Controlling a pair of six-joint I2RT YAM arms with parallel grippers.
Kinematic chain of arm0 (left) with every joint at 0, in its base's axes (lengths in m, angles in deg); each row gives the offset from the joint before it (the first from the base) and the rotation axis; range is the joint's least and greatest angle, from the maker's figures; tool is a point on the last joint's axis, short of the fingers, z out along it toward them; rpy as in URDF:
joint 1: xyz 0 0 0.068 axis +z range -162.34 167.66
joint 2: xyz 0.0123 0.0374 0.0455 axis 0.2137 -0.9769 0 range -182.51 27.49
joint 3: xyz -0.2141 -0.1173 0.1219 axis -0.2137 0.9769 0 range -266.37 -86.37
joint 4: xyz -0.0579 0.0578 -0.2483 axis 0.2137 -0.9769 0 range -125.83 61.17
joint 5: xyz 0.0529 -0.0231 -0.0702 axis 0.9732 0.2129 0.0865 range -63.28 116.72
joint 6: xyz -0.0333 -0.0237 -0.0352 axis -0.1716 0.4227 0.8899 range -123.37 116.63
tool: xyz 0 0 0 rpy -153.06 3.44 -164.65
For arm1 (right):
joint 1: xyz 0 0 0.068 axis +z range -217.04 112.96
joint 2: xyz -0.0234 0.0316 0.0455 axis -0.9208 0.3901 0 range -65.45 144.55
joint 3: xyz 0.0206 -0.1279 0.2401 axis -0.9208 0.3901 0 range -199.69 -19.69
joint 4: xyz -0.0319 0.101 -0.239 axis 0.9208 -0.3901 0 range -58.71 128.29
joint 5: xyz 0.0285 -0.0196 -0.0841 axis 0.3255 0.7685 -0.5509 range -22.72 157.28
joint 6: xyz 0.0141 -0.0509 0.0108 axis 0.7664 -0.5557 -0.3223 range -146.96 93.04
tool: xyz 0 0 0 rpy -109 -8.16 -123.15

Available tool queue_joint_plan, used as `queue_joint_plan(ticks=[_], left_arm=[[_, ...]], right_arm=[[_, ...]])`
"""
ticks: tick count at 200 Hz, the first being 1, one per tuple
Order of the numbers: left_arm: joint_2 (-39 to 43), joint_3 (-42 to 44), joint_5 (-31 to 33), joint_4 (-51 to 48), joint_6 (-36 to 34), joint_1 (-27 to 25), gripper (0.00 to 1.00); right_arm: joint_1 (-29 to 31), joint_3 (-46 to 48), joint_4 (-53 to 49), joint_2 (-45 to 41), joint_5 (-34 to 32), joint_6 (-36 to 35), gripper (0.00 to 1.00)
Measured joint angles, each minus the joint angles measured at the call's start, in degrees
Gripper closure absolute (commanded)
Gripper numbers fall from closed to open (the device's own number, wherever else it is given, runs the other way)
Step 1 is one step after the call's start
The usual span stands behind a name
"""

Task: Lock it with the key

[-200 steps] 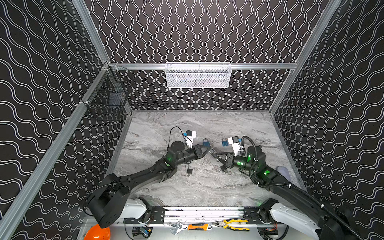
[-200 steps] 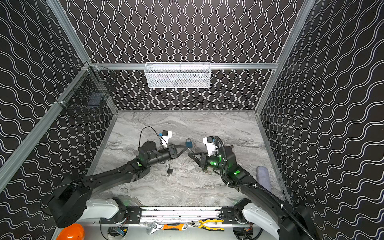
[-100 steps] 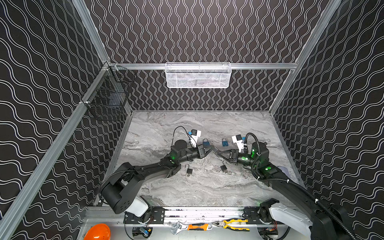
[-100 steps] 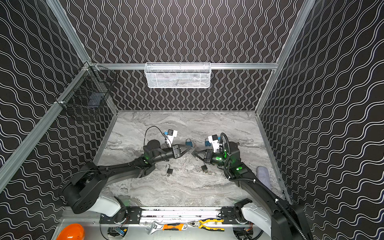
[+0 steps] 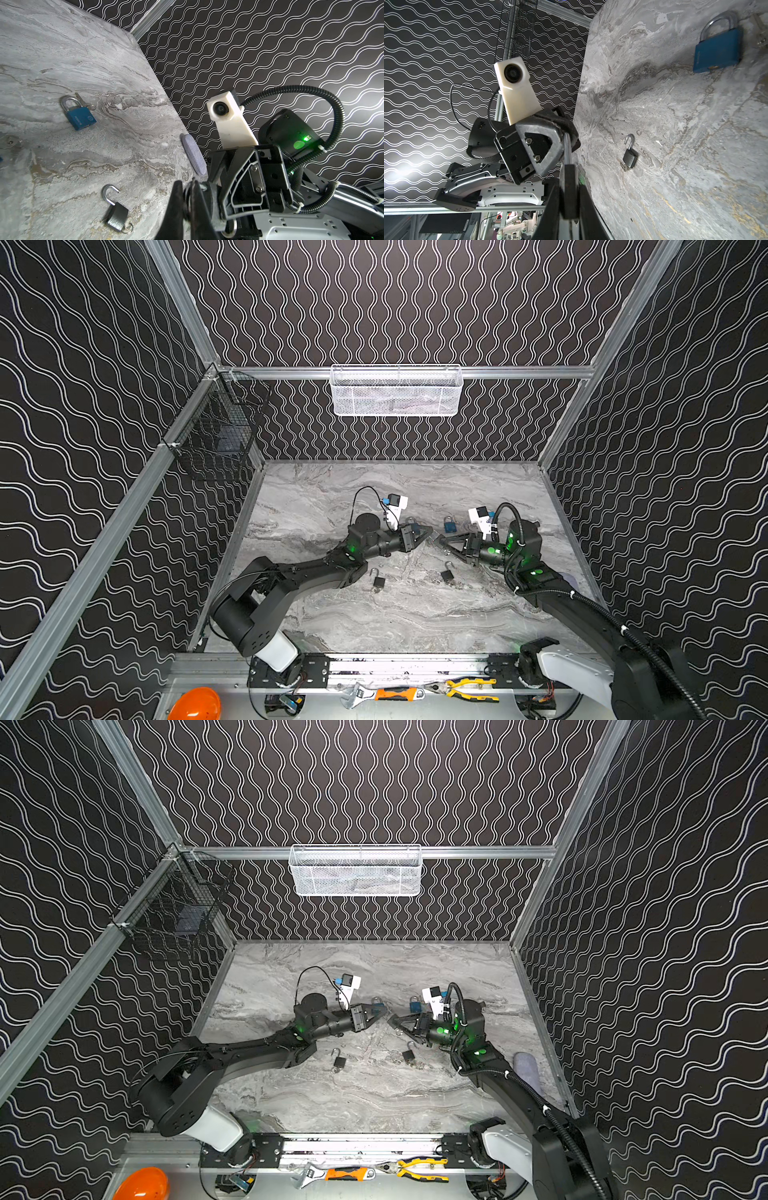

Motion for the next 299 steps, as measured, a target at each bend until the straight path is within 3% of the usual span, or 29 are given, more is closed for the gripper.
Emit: queue_joint_plan(ticks=[118,175,206,231,258,299], left_arm=[[-1.4,1.53,2.54,6.6,4.33,-1.31,1.0],[1.11,2.36,5.27,3.69,5.38,-1.36,1.0],[2.47,2.05,5.29,0.68,5.33,-1.18,1.0],[2.29,2.47,1.75,2.14,6.29,0.87,1.0],[0.76,2.97,-1.81,3.17,8.66,4.02,1.0],[-1.27,2.56,-3.72,4.09,10.43,5.53,1.0]], right_arm=[[-0.35,-2.56,1.77,4.55,2.51,-1.42,0.98],[-0.31,-4.2,2.75,7.76,4.31,-2.64,0.96],[-0.26,-4.2,2.84,7.34,4.66,-2.78,0.88],[-0.11,-3.91,2.56,6.29,3.8,-3.76,0.79],[-0.5,-2.89,2.6,5.42,-1.14,-4.17,0.62],[-0.31,-0.83,2.38,4.63,-3.56,-4.74,0.5]])
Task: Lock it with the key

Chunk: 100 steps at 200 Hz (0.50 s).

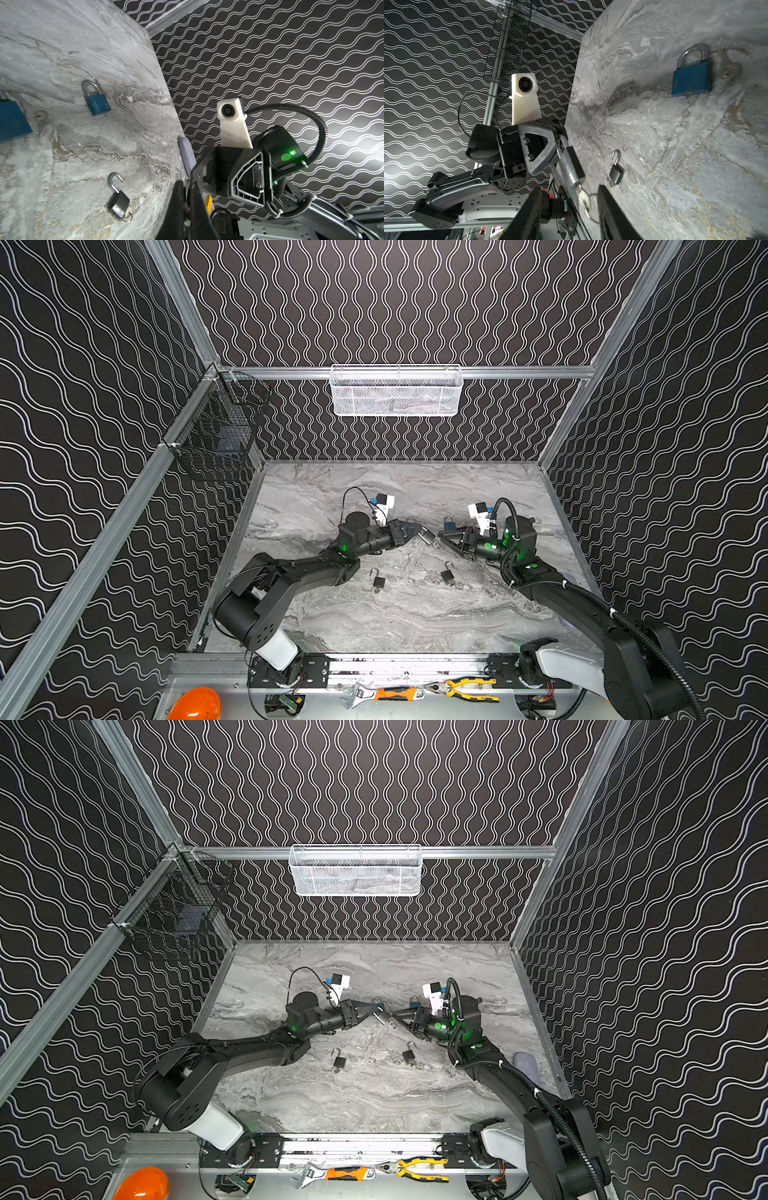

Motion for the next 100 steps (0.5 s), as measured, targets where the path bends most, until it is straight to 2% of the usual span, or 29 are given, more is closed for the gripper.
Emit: queue_joint_plan(ticks=[56,100], left_arm=[[0.13,0.33,-1.16,0.63,1.31,0.28,1.0],[0.28,0.66,-1.11,0.96,1.62,0.28,1.0]], right_arm=[[0.0,0.5,-1.07,-1.16,-2.19,-3.56,0.55],[-0.02,2.19,0.9,1.05,-1.86,-3.21,0.62]])
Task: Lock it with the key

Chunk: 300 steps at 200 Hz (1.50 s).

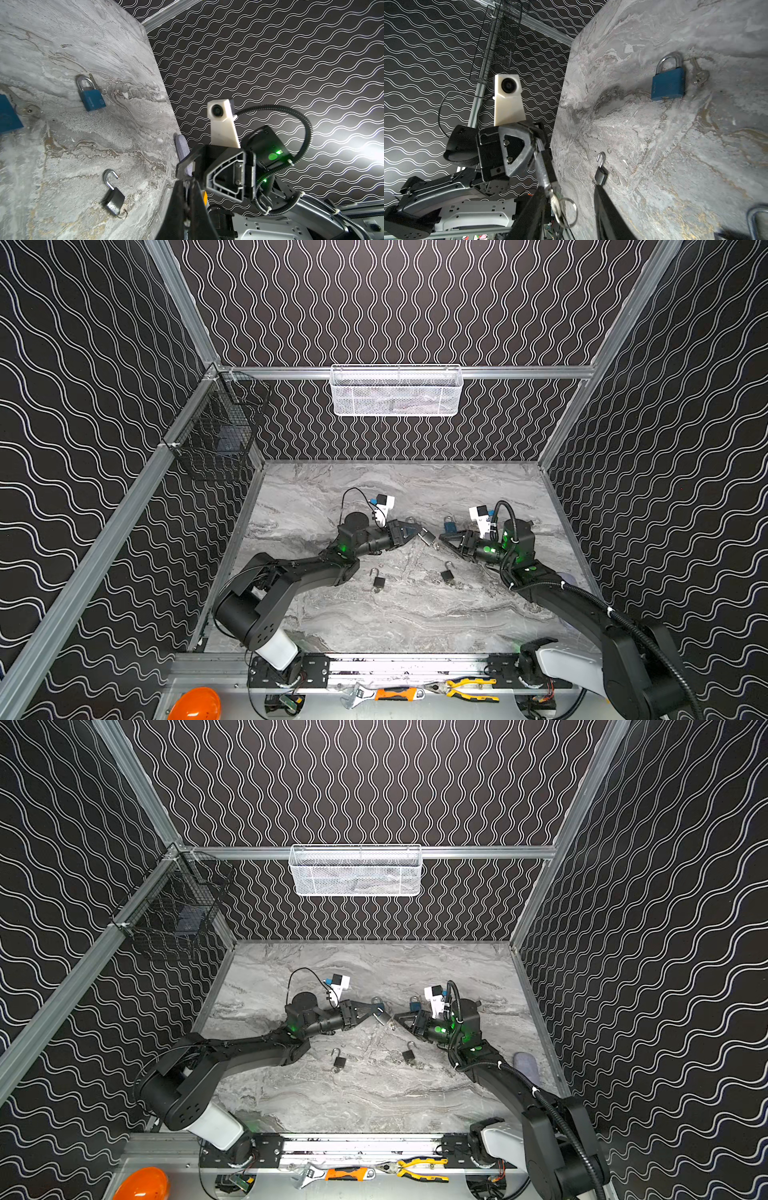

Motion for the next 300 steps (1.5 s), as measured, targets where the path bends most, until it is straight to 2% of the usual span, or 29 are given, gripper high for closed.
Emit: queue_joint_plan(ticks=[129,219,270,300], left_arm=[[-0.02,0.55,1.68,1.2,1.03,0.02,1.0],[0.9,1.4,2.69,1.44,1.2,0.0,1.0],[1.42,2.97,3.13,2.67,1.53,0.0,1.0],[1.86,5.16,4.28,5.57,2.64,-0.04,1.0]], right_arm=[[4.31,1.97,8.39,2.23,0.48,5.44,0.7],[4.59,2.08,9.68,2.34,0.07,5.66,0.93],[4.61,2.62,11.43,2.27,0.35,5.84,1.0],[4.66,3.06,12.28,2.67,0.68,6.73,1.0]])
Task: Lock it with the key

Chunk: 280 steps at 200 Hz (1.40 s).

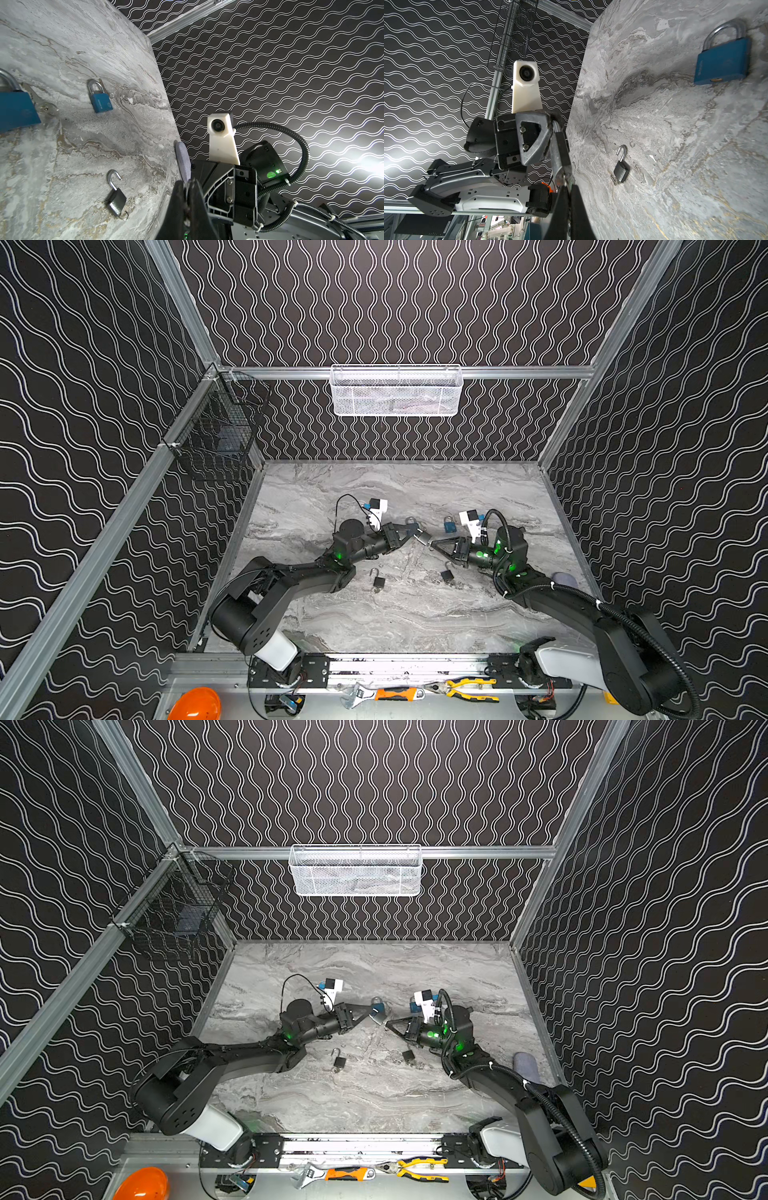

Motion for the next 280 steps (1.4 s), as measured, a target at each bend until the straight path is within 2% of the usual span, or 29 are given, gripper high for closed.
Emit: queue_joint_plan(ticks=[55,126,163,187,229,280], left_arm=[[0.04,1.73,0.31,2.56,1.2,0.24,1.0],[1.18,3.74,2.29,5.81,1.62,2.4,1.0],[2.6,3.63,-0.79,3.28,1.55,5.11,1.0],[5.27,2.01,-4.07,-5.9,-1.07,7.41,1.0],[8.44,-6.58,-7.8,-32.13,-13.29,11.54,1.0],[-2.16,-23.5,-9.44,-62.18,-30.4,14.25,1.0]], right_arm=[[0.04,1.16,2.49,0.57,0.33,0.63,1.0],[-0.44,2.1,-0.04,-0.5,-1.51,0.42,1.0],[-1.7,2.14,-3.21,-2.1,-2.29,-0.74,1.0],[-3.85,1.86,-7.1,-3.61,-2.56,-2.82,1.0],[-9.55,-0.17,-15.67,-4.39,-0.79,-8.39,1.0],[-13.03,-3.06,-23.17,-3.28,2.54,-14.82,1.0]])
